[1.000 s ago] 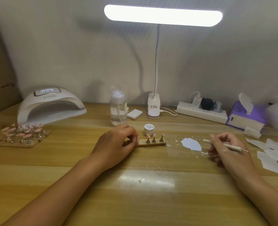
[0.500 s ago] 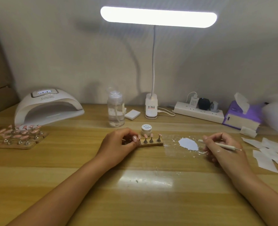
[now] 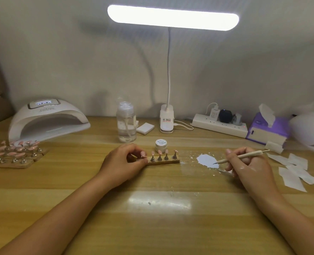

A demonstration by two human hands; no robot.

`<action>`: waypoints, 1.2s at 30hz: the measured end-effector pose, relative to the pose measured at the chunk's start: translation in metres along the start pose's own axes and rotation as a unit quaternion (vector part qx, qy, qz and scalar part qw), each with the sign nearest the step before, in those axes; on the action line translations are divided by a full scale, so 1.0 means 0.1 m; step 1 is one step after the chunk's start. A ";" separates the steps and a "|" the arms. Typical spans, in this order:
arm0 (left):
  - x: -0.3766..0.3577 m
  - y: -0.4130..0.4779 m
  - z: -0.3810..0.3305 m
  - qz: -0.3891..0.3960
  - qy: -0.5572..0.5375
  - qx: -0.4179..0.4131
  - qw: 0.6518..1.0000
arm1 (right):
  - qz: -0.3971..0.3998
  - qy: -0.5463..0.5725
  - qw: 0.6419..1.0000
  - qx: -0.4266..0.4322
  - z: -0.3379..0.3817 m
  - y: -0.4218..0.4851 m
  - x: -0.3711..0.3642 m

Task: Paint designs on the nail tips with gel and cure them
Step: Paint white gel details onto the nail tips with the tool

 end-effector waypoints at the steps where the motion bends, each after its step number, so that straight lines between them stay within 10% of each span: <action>1: 0.00 0.00 0.00 0.007 -0.010 0.004 1.000 | 0.000 0.002 1.000 -0.003 0.00 0.00 0.00; 29: 0.03 -0.11 -0.17 -0.040 0.118 -0.105 0.987 | 0.052 0.007 0.997 -0.065 -0.11 0.03 -0.05; 36: 0.13 -0.34 -0.57 -0.151 0.196 -0.227 0.942 | 0.039 0.023 0.996 -0.071 -0.13 0.03 -0.03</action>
Point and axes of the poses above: each hand's wrist, its own y-axis towards the middle knuckle, its own x-axis out of the back of the hand, z = x × y, the point moved 7 cm from there along y, towards the middle knuckle, and after that the axes turned 1 degree about x, right-handed, at the moved point
